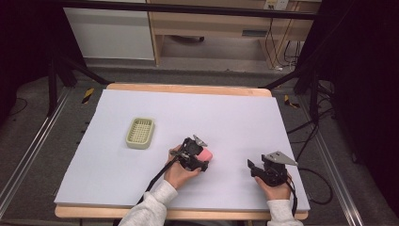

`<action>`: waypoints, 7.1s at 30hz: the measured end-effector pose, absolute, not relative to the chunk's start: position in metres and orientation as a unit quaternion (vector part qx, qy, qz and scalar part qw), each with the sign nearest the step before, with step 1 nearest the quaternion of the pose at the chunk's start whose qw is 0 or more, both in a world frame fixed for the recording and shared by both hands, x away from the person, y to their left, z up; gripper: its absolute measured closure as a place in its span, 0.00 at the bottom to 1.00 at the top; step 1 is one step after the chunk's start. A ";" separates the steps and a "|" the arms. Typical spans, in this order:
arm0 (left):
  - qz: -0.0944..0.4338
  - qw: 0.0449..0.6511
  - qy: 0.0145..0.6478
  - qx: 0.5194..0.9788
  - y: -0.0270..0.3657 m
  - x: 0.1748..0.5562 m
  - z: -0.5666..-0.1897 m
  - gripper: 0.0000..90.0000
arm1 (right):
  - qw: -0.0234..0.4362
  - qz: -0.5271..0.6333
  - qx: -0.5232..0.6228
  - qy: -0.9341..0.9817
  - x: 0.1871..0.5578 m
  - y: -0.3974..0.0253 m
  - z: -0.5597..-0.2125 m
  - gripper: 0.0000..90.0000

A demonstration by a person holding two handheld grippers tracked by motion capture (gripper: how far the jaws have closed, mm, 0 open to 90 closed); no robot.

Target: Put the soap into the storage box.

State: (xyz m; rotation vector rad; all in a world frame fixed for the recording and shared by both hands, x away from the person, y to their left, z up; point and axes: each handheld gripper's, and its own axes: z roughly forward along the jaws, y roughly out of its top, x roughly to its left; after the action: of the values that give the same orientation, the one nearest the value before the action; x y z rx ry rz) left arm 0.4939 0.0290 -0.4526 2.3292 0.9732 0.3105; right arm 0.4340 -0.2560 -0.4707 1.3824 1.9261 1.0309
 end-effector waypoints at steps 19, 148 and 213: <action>0.123 0.331 0.379 0.855 0.064 0.488 -0.426 0.41 | 0.275 0.386 0.515 0.714 0.434 -0.256 -0.471 0.42; 0.198 0.326 0.525 0.761 0.224 0.561 -0.412 0.41 | 0.279 0.385 0.515 0.713 0.435 -0.254 -0.472 0.38; 0.199 0.298 0.541 0.761 0.227 0.573 -0.451 0.41 | 0.280 0.386 0.513 0.714 0.435 -0.255 -0.472 0.36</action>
State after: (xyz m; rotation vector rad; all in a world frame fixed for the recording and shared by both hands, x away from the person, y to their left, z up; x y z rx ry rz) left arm 0.5728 0.2265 -0.4513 2.0217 1.4375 0.5277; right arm 0.4351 -0.2547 -0.4725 1.3758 1.9137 1.0351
